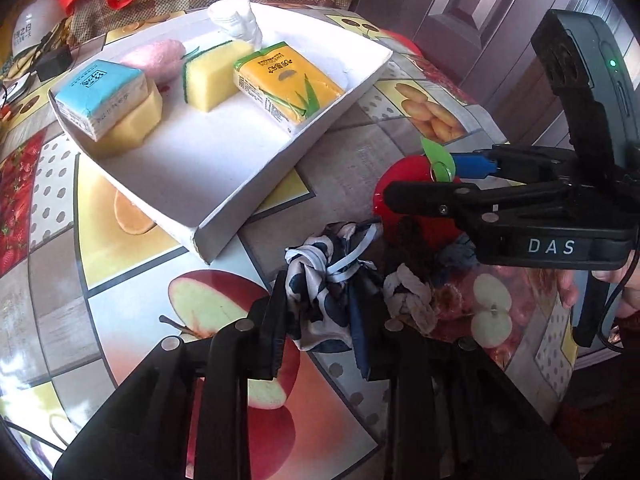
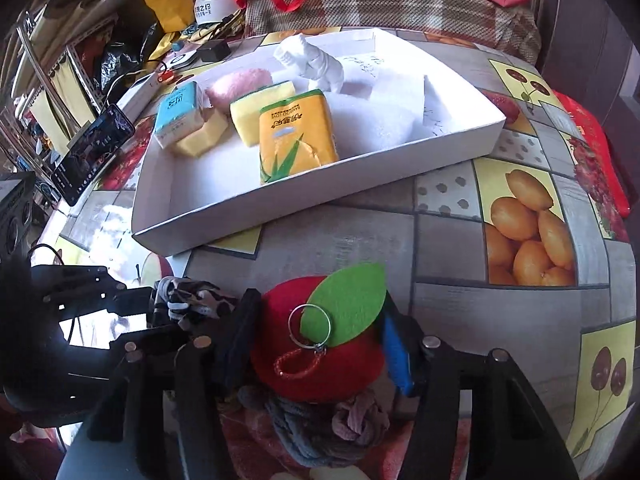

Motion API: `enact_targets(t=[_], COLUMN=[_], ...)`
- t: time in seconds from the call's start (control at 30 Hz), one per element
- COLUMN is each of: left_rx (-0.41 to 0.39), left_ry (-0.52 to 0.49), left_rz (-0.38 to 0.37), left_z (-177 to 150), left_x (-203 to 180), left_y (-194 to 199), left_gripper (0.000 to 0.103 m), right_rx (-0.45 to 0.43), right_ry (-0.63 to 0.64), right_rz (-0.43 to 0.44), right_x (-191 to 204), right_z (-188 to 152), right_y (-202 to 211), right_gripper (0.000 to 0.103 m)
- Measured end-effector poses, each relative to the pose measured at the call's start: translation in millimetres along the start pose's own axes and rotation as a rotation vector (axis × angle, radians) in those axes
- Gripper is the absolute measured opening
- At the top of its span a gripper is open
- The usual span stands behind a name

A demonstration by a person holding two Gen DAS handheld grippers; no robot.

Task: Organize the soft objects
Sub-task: 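Grasp the black-and-white patterned cloth with the left tool while the right tool grasps the red apple plush, then lift the patterned cloth and apple plush up off the table with both tools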

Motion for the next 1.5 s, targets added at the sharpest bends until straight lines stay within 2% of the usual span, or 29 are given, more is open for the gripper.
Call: enact_targets(t=[0.03, 0.13, 0.47, 0.73, 0.97, 1.2, 1.33, 1.5], left_rx=[-0.004, -0.029, -0.233, -0.376, -0.434, -0.519, -0.586, -0.716], left_ry=[0.004, 0.021, 0.093, 0.143, 0.176, 0.197, 0.234, 0.281], left_rz=[0.000, 0.000, 0.076, 0.126, 0.173, 0.238, 0.294, 0.368], left_z=[-1.4, -4.4, 4.4, 6.2, -6.6, -9.4, -12.2, -11.3], left_x=[0.8, 4.3, 25.7, 36.3, 44.2, 53.9, 70.0, 90.6], left_y=[2.7, 15.6, 90.9, 152.2, 183.9, 221.2, 259.0, 322.2], left_gripper=[0.024, 0.024, 0.024, 0.025, 0.025, 0.025, 0.025, 0.025], right_rx=[-0.005, -0.037, -0.399, -0.577, -0.670, -0.712, -0.728, -0.761], right_ry=[-0.003, -0.002, -0.088, -0.119, -0.147, -0.143, -0.145, -0.141], right_rz=[0.011, 0.030, 0.068, 0.095, 0.097, 0.095, 0.105, 0.118], right_x=[-0.4, -1.1, -3.7, 0.6, -5.7, -5.2, -4.2, -2.4], right_z=[0.5, 1.7, 36.7, 34.6, 30.2, 28.6, 25.4, 24.8], right_y=[2.1, 13.8, 123.0, 199.2, 235.9, 252.5, 257.9, 269.0], right_gripper=[0.050, 0.046, 0.046, 0.046, 0.046, 0.046, 0.046, 0.046])
Point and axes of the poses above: each gripper's, at about its wrist camera, not at the fingertips, and y roughly against the way its jaws point, x to its left, z to its top, the point moved 6 cm from there along -y, roughly the way its jaws point, and after that the axes turned 6 degrees about z, right-handed, at the moved point
